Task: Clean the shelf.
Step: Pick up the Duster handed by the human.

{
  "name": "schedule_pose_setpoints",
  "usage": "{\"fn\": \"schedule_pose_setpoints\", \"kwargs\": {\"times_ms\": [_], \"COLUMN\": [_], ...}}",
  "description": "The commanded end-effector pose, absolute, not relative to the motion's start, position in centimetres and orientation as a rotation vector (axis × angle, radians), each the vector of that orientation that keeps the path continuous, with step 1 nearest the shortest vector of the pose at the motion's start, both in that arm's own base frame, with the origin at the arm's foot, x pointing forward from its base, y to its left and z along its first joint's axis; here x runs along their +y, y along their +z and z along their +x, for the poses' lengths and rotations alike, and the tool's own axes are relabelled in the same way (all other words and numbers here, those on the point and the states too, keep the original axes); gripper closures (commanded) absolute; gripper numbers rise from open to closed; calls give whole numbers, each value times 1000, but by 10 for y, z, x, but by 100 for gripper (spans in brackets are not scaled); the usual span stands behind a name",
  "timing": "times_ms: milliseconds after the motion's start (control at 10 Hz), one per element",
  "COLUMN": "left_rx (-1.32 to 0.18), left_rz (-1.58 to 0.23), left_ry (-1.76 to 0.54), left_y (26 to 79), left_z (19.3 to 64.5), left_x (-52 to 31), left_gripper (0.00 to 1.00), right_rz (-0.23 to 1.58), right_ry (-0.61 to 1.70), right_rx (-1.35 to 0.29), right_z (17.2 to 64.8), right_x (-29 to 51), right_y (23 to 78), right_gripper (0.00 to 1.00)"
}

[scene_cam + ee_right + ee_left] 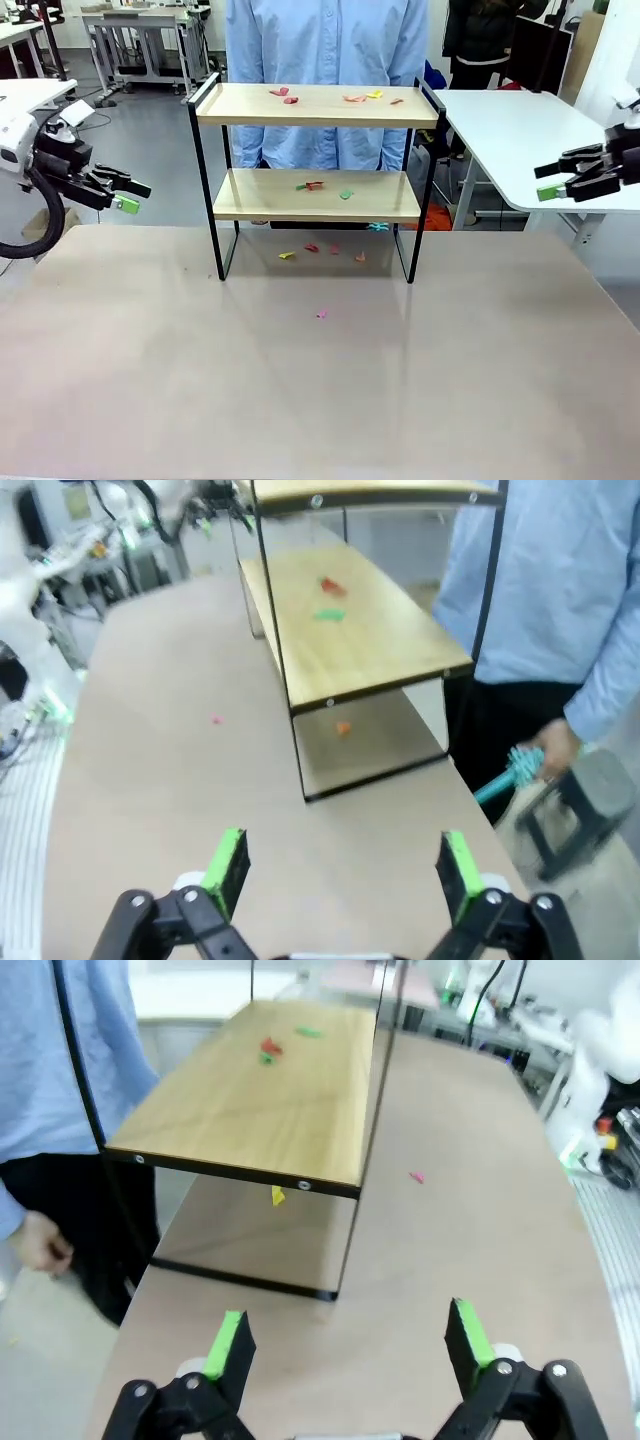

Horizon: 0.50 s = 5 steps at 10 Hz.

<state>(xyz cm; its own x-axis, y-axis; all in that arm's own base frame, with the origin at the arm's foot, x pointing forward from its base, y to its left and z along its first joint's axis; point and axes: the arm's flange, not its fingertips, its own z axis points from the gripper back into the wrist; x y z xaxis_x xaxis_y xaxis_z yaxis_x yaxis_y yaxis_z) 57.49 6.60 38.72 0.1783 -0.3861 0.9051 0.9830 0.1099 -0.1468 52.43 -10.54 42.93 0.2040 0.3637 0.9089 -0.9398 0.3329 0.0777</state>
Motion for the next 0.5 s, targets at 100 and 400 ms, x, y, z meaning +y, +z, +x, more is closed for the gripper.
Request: {"fn": "schedule_pose_setpoints", "kwargs": {"times_ms": [100, 400], "left_rx": [-941, -1140], "left_rz": [-1139, -1250], "left_ry": [-1182, -1161], "left_y": [341, 313], "left_z": [610, 608], "left_x": [88, 104], "left_gripper": [0, 0], "right_rz": [922, 939], "right_ry": [1092, 1107], "right_rx": [-1019, -1117], "right_z": [575, 580], "right_x": [-130, -138], "right_y": [386, 357], "right_gripper": [0, 0]}}
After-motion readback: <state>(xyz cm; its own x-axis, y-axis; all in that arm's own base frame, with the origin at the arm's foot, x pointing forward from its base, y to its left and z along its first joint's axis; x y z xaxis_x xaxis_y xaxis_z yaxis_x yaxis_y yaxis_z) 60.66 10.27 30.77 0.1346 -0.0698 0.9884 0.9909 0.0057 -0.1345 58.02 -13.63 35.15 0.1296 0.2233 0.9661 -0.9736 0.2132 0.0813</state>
